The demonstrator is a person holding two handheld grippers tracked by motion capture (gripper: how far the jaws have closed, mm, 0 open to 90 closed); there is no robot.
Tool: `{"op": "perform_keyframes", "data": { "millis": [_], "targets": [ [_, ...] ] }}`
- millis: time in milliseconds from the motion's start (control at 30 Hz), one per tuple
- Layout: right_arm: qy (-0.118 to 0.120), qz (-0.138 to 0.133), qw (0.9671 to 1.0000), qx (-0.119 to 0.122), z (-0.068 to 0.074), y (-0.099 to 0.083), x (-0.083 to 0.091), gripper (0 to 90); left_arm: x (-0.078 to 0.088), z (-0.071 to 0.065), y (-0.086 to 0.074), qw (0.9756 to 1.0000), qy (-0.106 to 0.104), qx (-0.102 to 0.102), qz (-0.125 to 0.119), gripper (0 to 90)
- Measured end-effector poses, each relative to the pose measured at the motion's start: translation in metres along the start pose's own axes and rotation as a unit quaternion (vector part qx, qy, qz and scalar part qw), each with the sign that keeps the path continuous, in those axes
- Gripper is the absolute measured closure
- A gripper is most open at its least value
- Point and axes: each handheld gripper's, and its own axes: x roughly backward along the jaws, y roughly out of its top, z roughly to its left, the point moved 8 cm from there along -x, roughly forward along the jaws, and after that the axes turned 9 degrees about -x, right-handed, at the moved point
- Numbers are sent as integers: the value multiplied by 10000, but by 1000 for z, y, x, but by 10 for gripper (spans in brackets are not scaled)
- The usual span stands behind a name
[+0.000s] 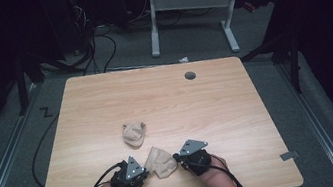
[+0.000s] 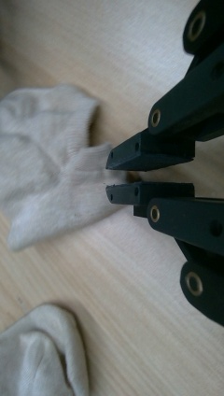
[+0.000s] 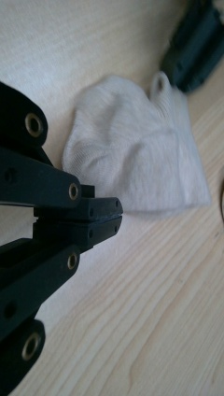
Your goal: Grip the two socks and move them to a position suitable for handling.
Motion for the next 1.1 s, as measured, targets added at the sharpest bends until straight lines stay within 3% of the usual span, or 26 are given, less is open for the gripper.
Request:
{"op": "perform_keyframes", "data": {
  "millis": [67, 100, 133, 200, 300, 467, 533, 733, 800, 833, 933, 1000, 1033, 1067, 1100],
  "targets": [
    [19, 35, 10000, 31, 1, -1, 1, 898, -1, 3, 2, 10000, 20, 23, -25, 810],
    [138, 27, 9999, 37, 9, -4, 2, 896, -4, 4, 5, 9999, 38, 113, -81, 807],
    [190, 41, 9998, 70, 13, -5, 3, 895, -7, 13, 10, 9998, 110, 87, -132, 802],
    [260, 64, 9995, 160, 22, -7, 5, 892, -9, 16, 12, 9997, 110, 123, -183, 797],
    [206, -54, 9995, 240, 28, -10, 16, 885, -23, 28, 26, 9993, 229, 127, -284, 772],
    [-25, -191, 9998, -47, 14, -17, 30, 887, -29, 35, 34, 9990, 195, 175, -364, 727],
    [-194, -221, 9993, -233, 1, -23, 37, 889, -28, 36, 36, 9989, 216, 140, -389, 641],
    [-361, -313, 9984, -293, -11, -21, 38, 889, -14, 41, 32, 9975, 361, 236, -564, 543],
    [-567, -347, 9975, -220, -17, -16, 34, 886, -8, 39, 25, 9973, 259, 327, -603, 507],
    [-759, -399, 9961, -199, -21, -10, 31, 887, -5, 32, 15, 9979, 109, 378, -508, 496],
    [-723, -492, 9960, -209, -24, 5, 23, 888, 2, 17, 9, 9981, -25, 381, -480, 512],
    [-661, -510, 9963, -186, -25, 14, 15, 891, 7, 2, 8, 9975, -233, 390, -548, 534],
    [-605, -516, 9967, -178, -24, 18, 10, 892, 9, -8, 10, 9959, -480, 456, -623, 553],
    [-605, -516, 9967, -178, -24, 18, 10, 892, 9, -8, 10, 9959, -480, 456, -623, 571],
    [-484, -471, 9975, -210, -23, 25, 1, 893, 10, -21, 14, 9940, -669, 501, -700, 580]
  ]
}}
